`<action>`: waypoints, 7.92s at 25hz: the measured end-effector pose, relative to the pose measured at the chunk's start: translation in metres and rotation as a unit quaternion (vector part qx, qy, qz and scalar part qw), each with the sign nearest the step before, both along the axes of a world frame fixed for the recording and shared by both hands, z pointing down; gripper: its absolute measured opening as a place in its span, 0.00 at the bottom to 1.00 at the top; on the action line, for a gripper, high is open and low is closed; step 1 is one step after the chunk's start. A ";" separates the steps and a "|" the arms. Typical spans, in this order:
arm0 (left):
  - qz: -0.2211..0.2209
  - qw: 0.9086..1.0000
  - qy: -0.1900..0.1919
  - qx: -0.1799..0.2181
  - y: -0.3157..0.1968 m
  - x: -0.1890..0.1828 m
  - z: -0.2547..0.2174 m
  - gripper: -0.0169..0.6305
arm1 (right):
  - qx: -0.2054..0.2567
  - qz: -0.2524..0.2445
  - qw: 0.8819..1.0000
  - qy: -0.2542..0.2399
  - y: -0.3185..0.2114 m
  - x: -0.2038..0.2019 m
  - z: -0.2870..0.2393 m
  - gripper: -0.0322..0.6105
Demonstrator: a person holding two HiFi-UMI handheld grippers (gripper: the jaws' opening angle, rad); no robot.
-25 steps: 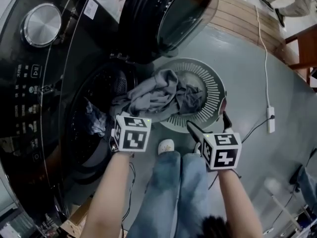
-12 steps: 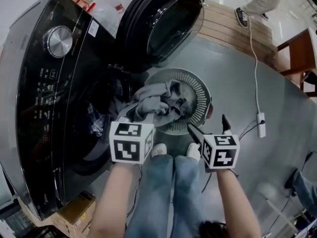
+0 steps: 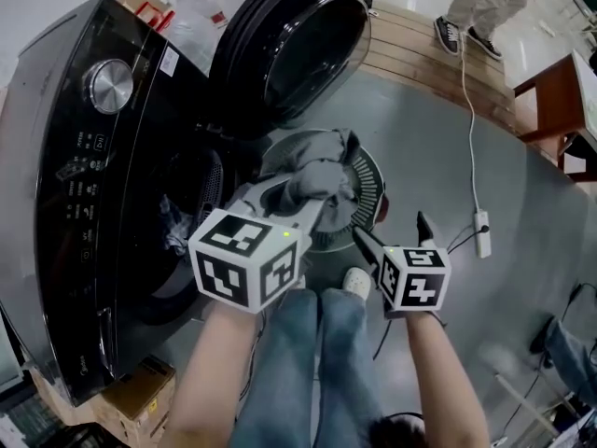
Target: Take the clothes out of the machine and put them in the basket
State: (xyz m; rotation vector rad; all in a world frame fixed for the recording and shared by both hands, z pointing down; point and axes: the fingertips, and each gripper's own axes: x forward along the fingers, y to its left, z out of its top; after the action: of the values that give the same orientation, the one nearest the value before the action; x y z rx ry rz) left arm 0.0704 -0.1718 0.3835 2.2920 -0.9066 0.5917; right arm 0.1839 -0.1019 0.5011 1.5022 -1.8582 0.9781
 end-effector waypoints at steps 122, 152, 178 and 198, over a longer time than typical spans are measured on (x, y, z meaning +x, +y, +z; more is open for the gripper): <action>-0.234 0.790 -0.564 -0.053 0.054 -0.388 0.205 0.69 | -0.045 -0.200 0.979 0.012 0.023 -0.179 0.116 0.91; -0.224 0.833 -0.495 -0.102 0.050 -0.360 0.211 0.10 | -0.074 -0.193 0.978 0.014 -0.012 -0.195 0.101 0.91; -0.059 0.985 -0.140 0.077 -0.006 -0.063 0.106 0.10 | -0.067 -0.058 0.996 0.009 0.007 -0.073 0.077 0.87; -0.060 0.933 -0.354 -0.019 0.015 -0.163 0.204 0.74 | -0.074 -0.036 0.997 0.006 0.022 -0.061 0.086 0.87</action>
State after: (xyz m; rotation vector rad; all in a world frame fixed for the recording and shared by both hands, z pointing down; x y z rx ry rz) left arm -0.0927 -0.1573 0.5874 1.9702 -1.3271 1.4132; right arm 0.1225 -0.0798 0.5875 1.3423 -1.7781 1.0452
